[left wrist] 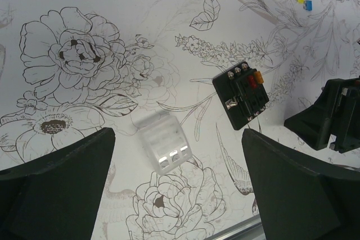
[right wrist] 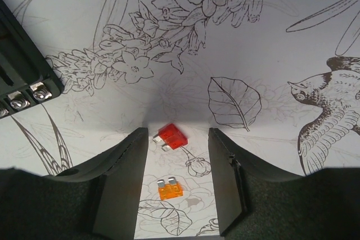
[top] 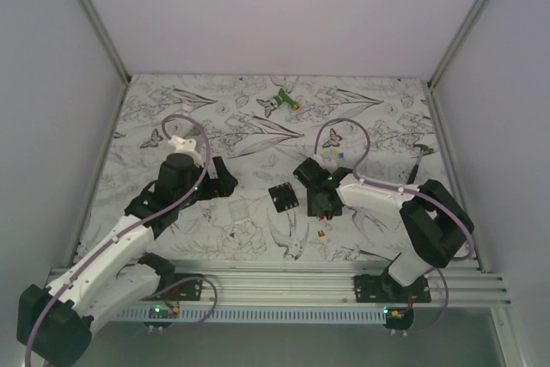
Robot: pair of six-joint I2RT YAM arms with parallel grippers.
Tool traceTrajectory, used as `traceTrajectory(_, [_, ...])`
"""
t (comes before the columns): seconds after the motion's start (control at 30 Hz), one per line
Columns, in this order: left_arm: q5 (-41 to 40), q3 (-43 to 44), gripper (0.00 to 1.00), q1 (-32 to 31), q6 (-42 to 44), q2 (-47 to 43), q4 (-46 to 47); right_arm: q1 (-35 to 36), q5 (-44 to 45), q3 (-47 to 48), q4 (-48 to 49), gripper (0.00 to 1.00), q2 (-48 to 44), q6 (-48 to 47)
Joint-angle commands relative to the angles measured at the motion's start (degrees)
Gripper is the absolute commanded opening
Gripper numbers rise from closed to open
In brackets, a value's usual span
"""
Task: Snap on the fuse box
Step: Pick up the fuse from the center of the board.
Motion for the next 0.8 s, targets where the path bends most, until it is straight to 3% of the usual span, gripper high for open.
traceTrajectory(0.0, [0.49,0.30,1.00,0.36,-0.25,0.23,-0.51,-0.25,-0.14,-2.01,-3.51,0.53,-0.91,0.11])
traceTrajectory(0.53, [0.74,0.39,1.00,0.37,-0.32,0.60,-0.53,-0.54,0.34,0.02,-2.84,0.52,-4.52,0.50])
traceTrajectory(0.77, [0.60,0.19,1.00,0.39,-0.35,0.01,-0.62,-0.58,3.39,1.67,-1.58,0.52,-3.59,6.57])
